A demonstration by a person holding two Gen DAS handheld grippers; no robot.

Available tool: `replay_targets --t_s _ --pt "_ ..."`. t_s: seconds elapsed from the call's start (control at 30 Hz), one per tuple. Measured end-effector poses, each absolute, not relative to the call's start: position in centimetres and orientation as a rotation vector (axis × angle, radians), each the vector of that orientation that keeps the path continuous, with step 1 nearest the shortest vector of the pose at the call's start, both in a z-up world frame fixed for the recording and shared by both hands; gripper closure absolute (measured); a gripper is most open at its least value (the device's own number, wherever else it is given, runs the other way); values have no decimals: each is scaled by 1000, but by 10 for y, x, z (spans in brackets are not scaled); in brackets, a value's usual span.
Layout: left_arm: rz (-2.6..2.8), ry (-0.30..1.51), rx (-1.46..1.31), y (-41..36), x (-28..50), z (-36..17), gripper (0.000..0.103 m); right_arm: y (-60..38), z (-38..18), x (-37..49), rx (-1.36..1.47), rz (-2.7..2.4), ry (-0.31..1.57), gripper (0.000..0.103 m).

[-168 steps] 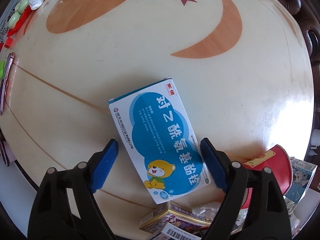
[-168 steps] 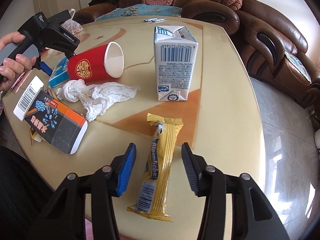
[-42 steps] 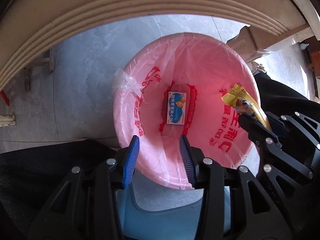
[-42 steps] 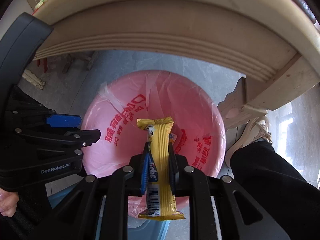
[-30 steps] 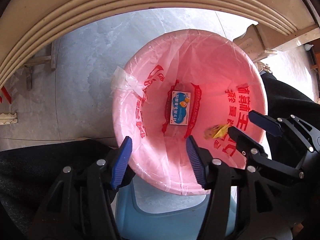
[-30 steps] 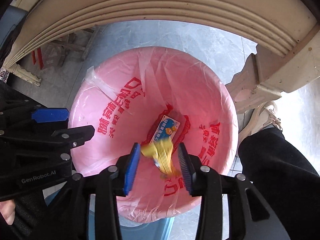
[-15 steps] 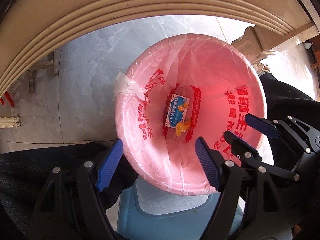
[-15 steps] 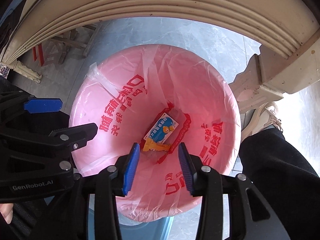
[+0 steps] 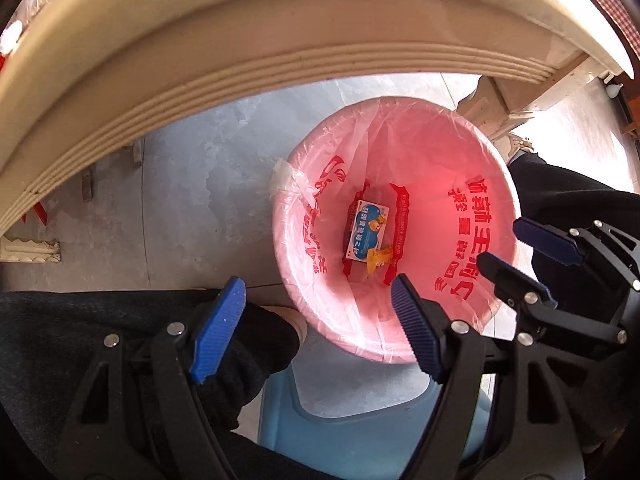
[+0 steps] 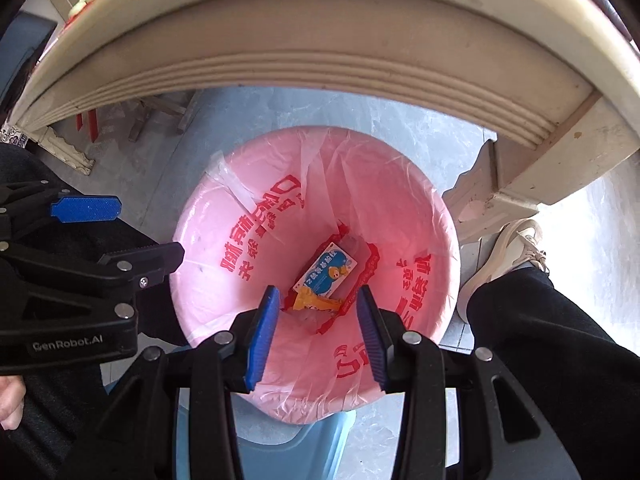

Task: Collect trash
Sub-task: 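Move both open tools back over the table toward the remaining items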

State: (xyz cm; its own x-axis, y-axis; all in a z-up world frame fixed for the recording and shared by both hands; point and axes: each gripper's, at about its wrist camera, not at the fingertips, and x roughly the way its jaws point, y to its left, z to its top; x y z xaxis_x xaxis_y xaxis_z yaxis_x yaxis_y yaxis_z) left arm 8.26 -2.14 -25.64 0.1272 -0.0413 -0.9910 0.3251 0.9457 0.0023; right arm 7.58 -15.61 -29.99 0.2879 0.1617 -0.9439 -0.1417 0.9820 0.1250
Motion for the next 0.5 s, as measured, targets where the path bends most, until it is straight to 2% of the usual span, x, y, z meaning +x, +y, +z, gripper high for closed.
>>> replay_targets --t_s 0.17,0.2,0.23,0.27,0.33,0.43,0.5 --pt "-304 1281 298 -4 71 -184 28 -168 -229 63 47 229 1135 63" --pt "-317 1262 298 1 72 -167 23 -170 -213 63 43 237 1109 63" --pt "-324 1245 290 6 74 -150 21 -172 -195 61 33 242 1078 58" --pt "-328 1225 279 11 76 -133 21 -174 -177 60 22 242 1042 40" --pt "-351 1199 252 22 83 -98 15 -178 -139 56 2 246 952 24" --pt "-372 1217 162 39 102 -53 12 -182 -86 56 -35 272 858 23" --pt "-389 1242 88 47 117 -30 12 -185 -55 58 -44 284 805 15"
